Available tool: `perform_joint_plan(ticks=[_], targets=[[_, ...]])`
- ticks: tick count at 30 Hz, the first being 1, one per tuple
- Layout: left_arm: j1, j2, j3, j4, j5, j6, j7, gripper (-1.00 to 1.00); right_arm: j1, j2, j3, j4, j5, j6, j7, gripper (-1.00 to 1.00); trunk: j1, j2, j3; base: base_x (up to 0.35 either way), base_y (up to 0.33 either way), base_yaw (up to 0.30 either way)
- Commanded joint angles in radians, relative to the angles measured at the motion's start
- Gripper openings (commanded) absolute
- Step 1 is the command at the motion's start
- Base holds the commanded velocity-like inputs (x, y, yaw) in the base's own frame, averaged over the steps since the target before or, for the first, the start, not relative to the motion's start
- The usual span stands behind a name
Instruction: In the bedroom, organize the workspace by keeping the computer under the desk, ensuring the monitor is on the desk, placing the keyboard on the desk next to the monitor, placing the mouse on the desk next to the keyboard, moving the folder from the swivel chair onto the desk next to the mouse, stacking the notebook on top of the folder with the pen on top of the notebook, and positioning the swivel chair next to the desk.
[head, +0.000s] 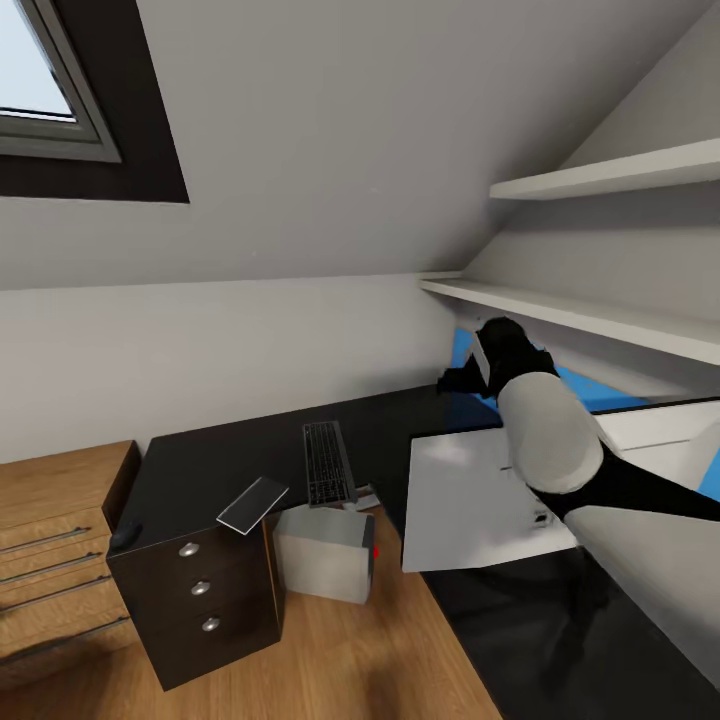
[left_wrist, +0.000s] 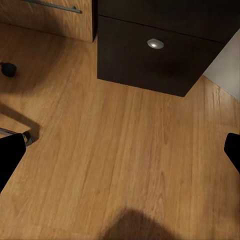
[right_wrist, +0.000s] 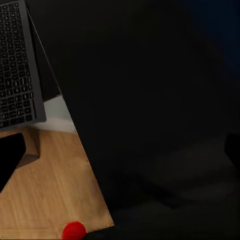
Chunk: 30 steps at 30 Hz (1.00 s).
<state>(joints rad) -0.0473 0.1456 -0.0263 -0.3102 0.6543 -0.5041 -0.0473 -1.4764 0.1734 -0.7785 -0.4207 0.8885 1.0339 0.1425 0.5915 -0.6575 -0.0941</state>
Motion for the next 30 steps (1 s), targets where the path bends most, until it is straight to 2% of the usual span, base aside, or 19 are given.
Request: perform_joint_plan(ticks=[1, 4, 7, 15, 19, 21, 30], targets=[[0.0, 0.0, -0.003, 0.0, 0.01, -0.002, -0.005, 1.0, -0.026, 0.001, -0.023, 0.045, 0.005, 0.004, -0.044, 1.0, 0.0, -0.001, -0.002, 0.0, 0.0, 0.0], [0.0, 0.0, -0.003, 0.0, 0.009, -0.002, -0.005, 1.0, -0.074, 0.001, -0.066, 0.122, -0.035, 0.005, -0.128, 1.0, 0.0, -0.001, -0.002, 0.0, 0.0, 0.0], [0.0, 0.0, -0.003, 0.0, 0.009, -0.002, -0.005, 1.0, -0.114, 0.001, -0.1, 0.195, -0.099, 0.005, -0.222, 1.0, 0.0, -0.001, -0.002, 0.0, 0.0, 0.0], [-0.001, 0.001, -0.003, 0.0, 0.008, -0.002, -0.006, 1.0, -0.15, 0.001, -0.116, 0.305, -0.26, 0.002, -0.423, 1.0, 0.0, -0.001, -0.002, 0.0, 0.0, 0.0], [-0.001, 0.001, -0.002, 0.0, 0.008, -0.002, -0.006, 1.0, -0.152, 0.001, -0.118, 0.319, -0.294, 0.002, -0.459, 1.0, 0.0, -0.001, -0.002, 0.0, 0.0, 0.0], [-0.001, 0.0, -0.001, 0.0, 0.008, -0.002, -0.006, 1.0, -0.153, 0.001, -0.119, 0.369, -0.305, 0.002, -0.471, 1.0, 0.0, -0.001, -0.002, -0.073, 0.0, 0.0], [-0.001, 0.0, 0.0, 0.001, 0.011, -0.002, -0.006, 1.0, -0.153, 0.001, -0.118, 0.408, -0.307, 0.001, -0.474, 1.0, 0.0, -0.001, -0.002, -0.042, 0.0, 0.0]])
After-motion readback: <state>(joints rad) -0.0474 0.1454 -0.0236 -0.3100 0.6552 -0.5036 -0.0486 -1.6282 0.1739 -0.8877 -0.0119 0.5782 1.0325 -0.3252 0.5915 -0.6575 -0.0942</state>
